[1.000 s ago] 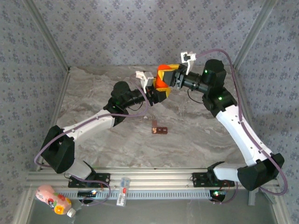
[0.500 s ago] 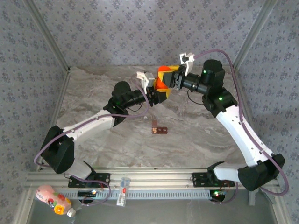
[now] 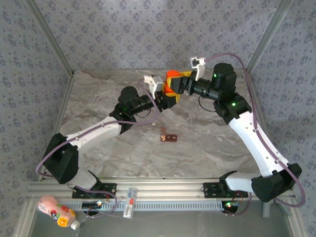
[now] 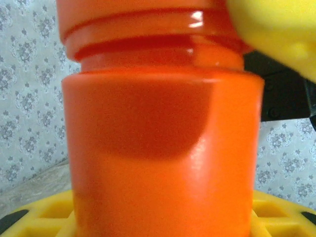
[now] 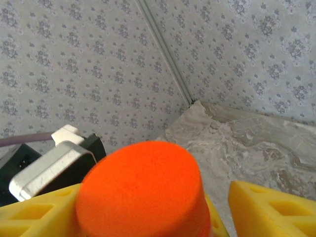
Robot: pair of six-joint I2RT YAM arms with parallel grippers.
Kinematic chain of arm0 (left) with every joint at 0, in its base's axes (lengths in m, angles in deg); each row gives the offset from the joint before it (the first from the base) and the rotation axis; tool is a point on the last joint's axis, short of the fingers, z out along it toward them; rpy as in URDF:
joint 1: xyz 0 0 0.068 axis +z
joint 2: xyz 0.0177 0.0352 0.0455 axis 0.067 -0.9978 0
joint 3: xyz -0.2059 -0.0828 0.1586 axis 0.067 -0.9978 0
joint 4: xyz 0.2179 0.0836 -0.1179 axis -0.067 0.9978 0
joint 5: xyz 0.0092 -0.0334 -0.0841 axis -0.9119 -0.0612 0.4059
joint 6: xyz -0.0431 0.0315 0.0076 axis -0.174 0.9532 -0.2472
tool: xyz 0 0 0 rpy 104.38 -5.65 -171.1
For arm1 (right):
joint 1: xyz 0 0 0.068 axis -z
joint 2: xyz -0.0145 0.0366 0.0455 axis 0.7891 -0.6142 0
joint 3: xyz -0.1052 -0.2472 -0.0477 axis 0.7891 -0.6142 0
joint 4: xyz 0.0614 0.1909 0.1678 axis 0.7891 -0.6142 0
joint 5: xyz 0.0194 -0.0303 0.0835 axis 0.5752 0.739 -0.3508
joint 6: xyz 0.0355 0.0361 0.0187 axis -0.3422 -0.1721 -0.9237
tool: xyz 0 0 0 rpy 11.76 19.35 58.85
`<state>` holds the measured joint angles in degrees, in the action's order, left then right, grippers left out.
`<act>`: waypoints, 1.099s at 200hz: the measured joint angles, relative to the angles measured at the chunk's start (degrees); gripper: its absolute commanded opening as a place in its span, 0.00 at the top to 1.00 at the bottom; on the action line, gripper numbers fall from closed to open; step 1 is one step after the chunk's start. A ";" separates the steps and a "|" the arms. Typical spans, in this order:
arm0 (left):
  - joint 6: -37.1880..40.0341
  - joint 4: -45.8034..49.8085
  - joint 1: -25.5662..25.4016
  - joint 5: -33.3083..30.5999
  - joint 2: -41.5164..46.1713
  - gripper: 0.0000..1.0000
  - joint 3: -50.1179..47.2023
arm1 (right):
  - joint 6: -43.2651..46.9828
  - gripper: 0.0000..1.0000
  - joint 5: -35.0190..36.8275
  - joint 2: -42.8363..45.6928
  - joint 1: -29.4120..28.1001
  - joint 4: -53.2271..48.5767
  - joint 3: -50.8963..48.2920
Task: Sort the pills into containers
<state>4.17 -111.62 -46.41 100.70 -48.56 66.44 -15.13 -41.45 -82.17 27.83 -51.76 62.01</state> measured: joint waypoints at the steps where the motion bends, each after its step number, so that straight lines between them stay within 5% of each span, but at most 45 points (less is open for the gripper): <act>1: 0.00 -0.04 0.00 -0.04 0.00 1.00 0.00 | 0.04 0.21 -0.22 0.04 0.11 -0.11 0.00; 104: 0.20 -1.29 0.02 1.09 0.44 1.00 0.00 | -1.57 0.16 -7.56 4.02 8.22 -1.14 2.58; 220: 0.15 -1.25 0.07 4.61 0.44 1.00 0.00 | -2.62 0.18 -10.97 -0.44 5.66 -0.35 3.65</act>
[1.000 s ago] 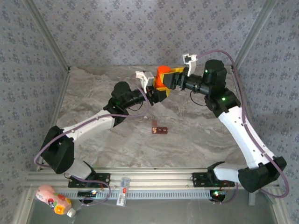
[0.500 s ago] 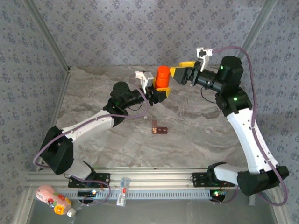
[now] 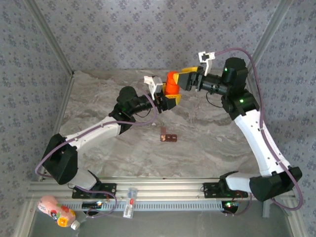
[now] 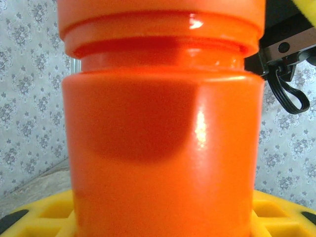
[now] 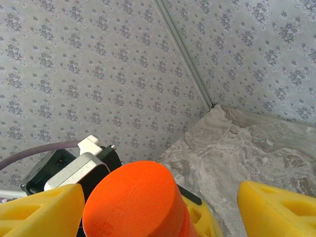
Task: Sort the pills into containers
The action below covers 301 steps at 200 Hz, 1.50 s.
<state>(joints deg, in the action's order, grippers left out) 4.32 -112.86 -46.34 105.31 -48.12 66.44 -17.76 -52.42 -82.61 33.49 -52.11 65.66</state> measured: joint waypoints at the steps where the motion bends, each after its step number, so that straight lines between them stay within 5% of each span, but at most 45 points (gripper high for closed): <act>1: 0.00 0.00 0.00 0.04 0.00 1.00 0.00 | 0.00 0.18 0.00 0.00 0.00 0.02 0.00; 247: -1.57 -0.85 2.38 -1.22 -2.62 1.00 0.02 | -0.02 0.26 0.02 4.70 -4.59 -0.44 -1.97; 301: -3.02 -0.87 3.52 1.07 -3.89 1.00 0.02 | -0.44 0.18 0.17 4.96 0.42 -1.90 -1.77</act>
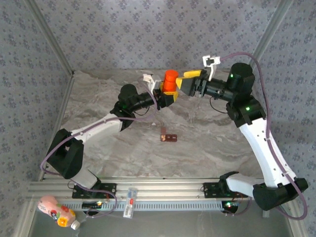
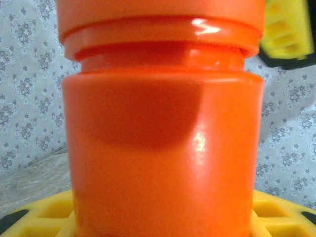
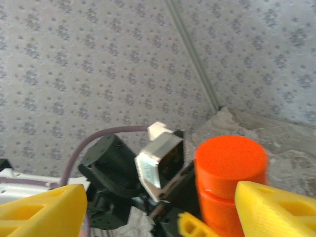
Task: Sort the pills into containers
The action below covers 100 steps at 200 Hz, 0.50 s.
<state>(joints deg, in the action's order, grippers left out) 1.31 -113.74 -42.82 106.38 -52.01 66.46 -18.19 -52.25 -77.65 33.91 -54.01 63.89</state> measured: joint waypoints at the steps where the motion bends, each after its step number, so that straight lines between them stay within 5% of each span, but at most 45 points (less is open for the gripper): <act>1: -0.02 0.00 0.00 0.04 0.00 1.00 0.00 | 0.02 0.18 -0.04 -0.04 0.11 -0.07 0.04; 100: -4.26 -0.44 0.37 9.77 -1.18 1.00 2.47 | 2.08 0.17 -6.16 -6.43 2.51 -1.03 2.89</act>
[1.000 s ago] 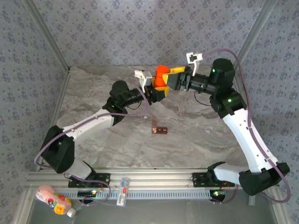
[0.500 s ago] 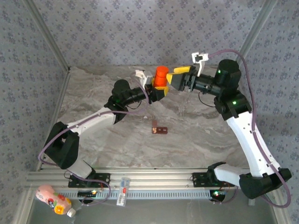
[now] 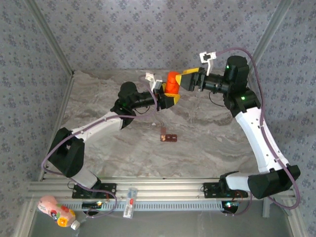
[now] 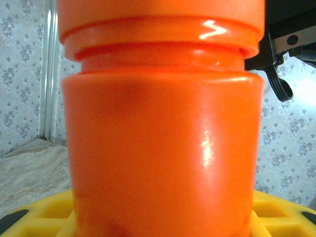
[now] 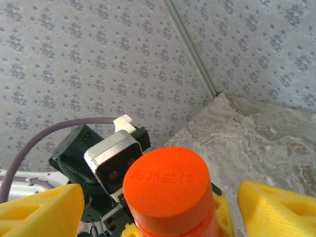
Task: Sort the pills into containers
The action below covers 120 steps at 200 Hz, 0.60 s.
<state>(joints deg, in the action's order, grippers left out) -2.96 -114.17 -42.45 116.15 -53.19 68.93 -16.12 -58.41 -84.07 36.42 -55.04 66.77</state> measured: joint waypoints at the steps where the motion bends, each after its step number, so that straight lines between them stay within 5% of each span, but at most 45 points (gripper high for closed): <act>1: -0.11 -0.02 0.00 0.11 0.00 1.00 0.04 | 0.04 0.17 -0.11 -0.02 0.00 0.00 0.07; 69: -0.70 0.02 0.00 1.53 -0.11 1.00 0.85 | 1.20 0.23 -1.46 -2.14 -1.36 -0.11 1.03; 120: -0.72 0.02 0.00 1.92 -0.11 1.00 0.85 | 2.14 0.51 -1.46 -2.51 -1.36 -0.52 1.16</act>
<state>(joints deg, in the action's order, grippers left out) -3.68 -114.15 -42.45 118.08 -53.30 69.79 -13.97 -59.87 -86.59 35.07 -55.56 67.93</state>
